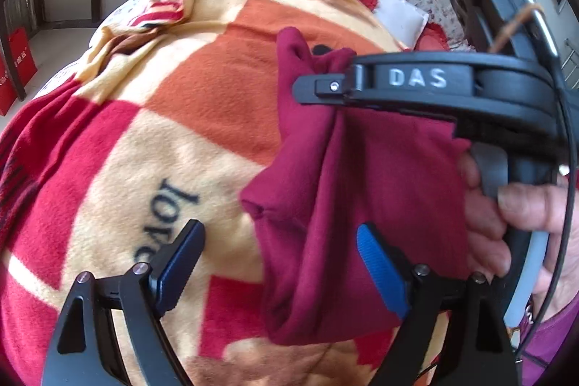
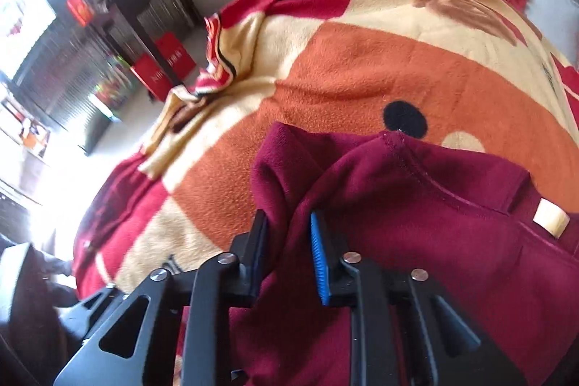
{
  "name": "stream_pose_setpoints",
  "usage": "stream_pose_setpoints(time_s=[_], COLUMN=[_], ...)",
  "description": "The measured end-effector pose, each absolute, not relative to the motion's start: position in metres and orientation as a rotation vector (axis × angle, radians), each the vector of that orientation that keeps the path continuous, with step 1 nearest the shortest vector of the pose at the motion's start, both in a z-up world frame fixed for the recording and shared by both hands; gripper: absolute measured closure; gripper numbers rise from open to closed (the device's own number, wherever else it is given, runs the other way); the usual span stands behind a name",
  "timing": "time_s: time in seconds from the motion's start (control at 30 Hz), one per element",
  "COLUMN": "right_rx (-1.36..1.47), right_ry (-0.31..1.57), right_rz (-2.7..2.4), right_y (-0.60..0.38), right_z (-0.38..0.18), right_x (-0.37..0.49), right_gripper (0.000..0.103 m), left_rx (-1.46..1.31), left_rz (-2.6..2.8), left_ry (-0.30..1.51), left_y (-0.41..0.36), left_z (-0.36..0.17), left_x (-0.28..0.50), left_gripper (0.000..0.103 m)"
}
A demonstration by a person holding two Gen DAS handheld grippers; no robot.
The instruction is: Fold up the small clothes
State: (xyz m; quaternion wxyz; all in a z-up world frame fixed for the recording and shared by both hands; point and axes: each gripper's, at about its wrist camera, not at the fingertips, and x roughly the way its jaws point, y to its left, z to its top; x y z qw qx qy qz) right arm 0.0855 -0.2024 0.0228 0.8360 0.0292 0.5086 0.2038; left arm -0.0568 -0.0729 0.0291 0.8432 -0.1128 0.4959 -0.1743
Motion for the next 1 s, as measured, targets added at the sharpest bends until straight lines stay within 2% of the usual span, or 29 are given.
stream_pose_setpoints(time_s=[0.03, 0.07, 0.1, 0.13, 0.27, 0.73, 0.77, 0.83, 0.87, 0.9, 1.0], right_rx=[0.080, 0.092, 0.102, 0.119, 0.151, 0.197, 0.204, 0.232, 0.245, 0.257, 0.282], right_ry=[1.066, 1.059, 1.055, 1.054, 1.054, 1.025, 1.024, 1.024, 1.030, 1.035, 1.064], right_rz=[0.440, 0.443, 0.445, 0.447, 0.445, 0.463, 0.468, 0.462, 0.451, 0.444, 0.407], right_y=[-0.208, -0.212, -0.214, -0.219, -0.227, -0.249, -0.250, -0.252, -0.254, -0.255, -0.254], right_z=[0.026, 0.029, 0.030, 0.031, 0.035, 0.051, 0.052, 0.055, 0.057, 0.057, 0.054], right_x=[0.082, 0.079, 0.078, 0.076, 0.076, 0.055, 0.055, 0.056, 0.058, 0.060, 0.071], right_gripper=[0.102, 0.103, 0.103, 0.103, 0.103, 0.103, 0.099, 0.078, 0.058, 0.047, 0.047], left_rx=[-0.255, -0.268, -0.263, -0.247, -0.261, -0.198, -0.198, -0.199, -0.204, -0.207, -0.215], left_rz=[-0.380, -0.392, -0.395, -0.381, -0.369, -0.373, -0.378, -0.390, -0.399, -0.406, -0.420], left_ry=[1.035, 1.040, 1.054, 1.069, 1.070, 1.029, 1.020, 1.001, 0.993, 0.989, 0.983], left_y=[-0.075, -0.078, -0.081, -0.085, -0.089, -0.101, -0.101, -0.101, -0.101, -0.101, -0.101], left_z=[0.030, 0.031, 0.031, 0.031, 0.034, 0.049, 0.051, 0.055, 0.057, 0.058, 0.060], left_x=[-0.056, -0.055, -0.053, -0.052, -0.051, -0.065, -0.067, -0.070, -0.070, -0.071, -0.072], left_gripper=[0.019, 0.037, 0.061, 0.065, 0.072, 0.081, 0.082, 0.083, 0.084, 0.084, 0.084])
